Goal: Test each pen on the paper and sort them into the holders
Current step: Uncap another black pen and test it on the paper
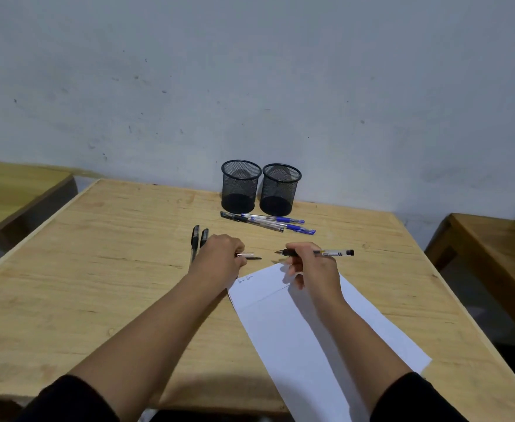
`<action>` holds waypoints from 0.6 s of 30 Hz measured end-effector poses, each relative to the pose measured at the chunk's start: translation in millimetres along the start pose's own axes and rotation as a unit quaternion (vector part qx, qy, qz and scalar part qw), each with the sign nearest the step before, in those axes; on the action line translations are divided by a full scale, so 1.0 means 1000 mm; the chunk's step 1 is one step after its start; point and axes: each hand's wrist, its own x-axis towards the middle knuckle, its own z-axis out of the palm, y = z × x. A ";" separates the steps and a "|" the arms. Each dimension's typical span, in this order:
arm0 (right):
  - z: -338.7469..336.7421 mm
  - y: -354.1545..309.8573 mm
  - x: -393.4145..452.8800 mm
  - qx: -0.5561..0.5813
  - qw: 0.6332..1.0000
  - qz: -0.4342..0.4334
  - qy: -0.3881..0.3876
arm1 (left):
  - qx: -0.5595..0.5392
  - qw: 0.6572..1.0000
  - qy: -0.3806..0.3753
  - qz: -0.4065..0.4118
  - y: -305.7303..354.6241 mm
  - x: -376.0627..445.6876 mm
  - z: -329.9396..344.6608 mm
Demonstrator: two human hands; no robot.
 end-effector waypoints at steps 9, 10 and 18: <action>-0.004 -0.006 0.009 0.006 1.000 -0.021 -0.014 | -0.076 0.997 0.024 -0.015 0.006 0.004 -0.004; -0.003 -0.007 0.009 -0.001 1.000 -0.021 -0.013 | -0.101 0.994 0.029 -0.014 0.007 0.003 -0.006; 0.003 -0.014 0.011 0.049 0.998 -0.030 -0.031 | -0.135 0.989 0.055 0.023 0.017 -0.004 -0.019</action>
